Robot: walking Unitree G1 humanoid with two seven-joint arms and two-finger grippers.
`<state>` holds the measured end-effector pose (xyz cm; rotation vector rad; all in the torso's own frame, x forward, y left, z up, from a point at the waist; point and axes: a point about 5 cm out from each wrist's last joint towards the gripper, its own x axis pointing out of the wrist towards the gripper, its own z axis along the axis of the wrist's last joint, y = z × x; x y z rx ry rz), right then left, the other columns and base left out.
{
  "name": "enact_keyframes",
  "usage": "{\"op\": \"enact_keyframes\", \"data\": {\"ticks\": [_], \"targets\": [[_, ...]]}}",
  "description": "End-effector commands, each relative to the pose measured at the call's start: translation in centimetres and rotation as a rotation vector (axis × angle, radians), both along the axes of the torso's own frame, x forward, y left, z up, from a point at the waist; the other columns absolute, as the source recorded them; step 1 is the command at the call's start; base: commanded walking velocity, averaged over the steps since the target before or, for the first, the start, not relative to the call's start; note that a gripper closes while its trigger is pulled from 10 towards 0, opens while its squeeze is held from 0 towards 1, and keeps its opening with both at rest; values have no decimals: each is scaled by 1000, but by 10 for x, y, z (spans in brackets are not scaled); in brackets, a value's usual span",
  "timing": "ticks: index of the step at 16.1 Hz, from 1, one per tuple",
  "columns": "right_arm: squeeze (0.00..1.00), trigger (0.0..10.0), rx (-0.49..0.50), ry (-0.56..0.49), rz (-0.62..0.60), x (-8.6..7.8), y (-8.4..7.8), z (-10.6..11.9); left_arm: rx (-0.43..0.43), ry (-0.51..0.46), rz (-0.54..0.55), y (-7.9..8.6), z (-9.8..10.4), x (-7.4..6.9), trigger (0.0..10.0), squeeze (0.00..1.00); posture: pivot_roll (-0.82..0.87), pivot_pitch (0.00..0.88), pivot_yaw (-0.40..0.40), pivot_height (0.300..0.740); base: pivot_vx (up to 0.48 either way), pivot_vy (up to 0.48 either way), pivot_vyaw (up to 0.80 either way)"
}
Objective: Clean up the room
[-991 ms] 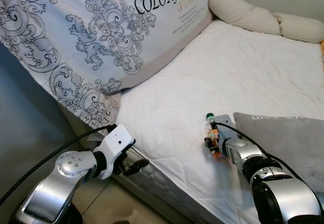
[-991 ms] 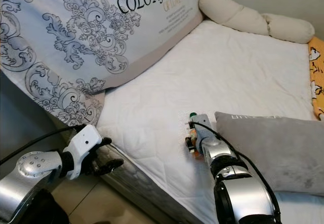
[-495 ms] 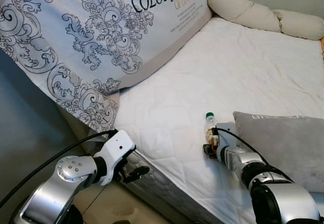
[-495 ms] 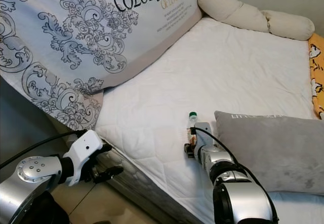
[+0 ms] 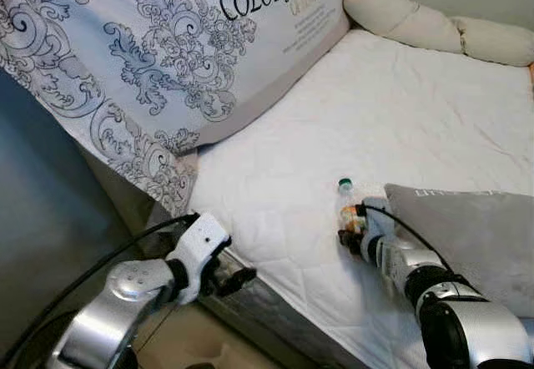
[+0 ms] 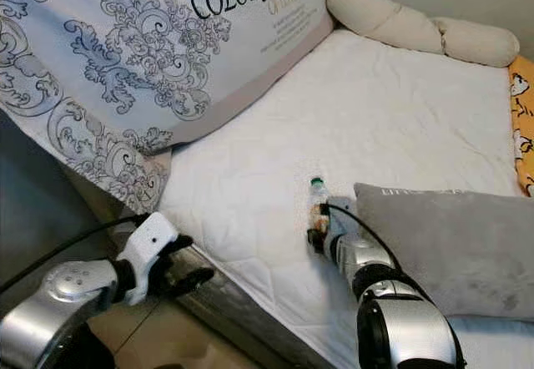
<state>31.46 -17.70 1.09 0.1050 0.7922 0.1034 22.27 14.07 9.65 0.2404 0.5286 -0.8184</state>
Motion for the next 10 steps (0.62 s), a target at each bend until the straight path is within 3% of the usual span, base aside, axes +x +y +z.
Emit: {"op": "enact_keyframes", "data": {"ticks": [1, 2, 4, 6, 8, 10], "targets": [[0, 0, 60, -83, -11, 8, -5, 11, -10, -19, 41, 1, 0, 2, 10000, 0, 102, 0, -11, 740, 0, 0, 0], [0, 0, 111, -114, -29, 9, -10, 15, -30, -44, 72, -1, 1, 2, 10000, 0, 91, 0, -8, 740, 0, 0, 0], [0, 10000, 185, -219, -11, 5, -18, 25, -49, -56, 172, -2, -3, 3, 10000, 0, 72, 0, -3, 740, 0, 0, 0], [0, 10000, 237, -337, 121, -14, -4, 40, -56, -59, 277, 2, -8, 5, 10000, 0, 55, 0, 1, 740, 0, 0, 400], [0, 10000, 229, -369, 246, -29, 16, 44, -43, -79, 323, 10, -9, 11, 10000, 0, 40, 0, 4, 740, 0, 0, 800], [0, 10000, 140, -390, 215, -36, 22, 40, -23, -163, 500, 24, -14, 28, 10000, 0, 40, 0, 10, 740, 0, 0, 800]]}}
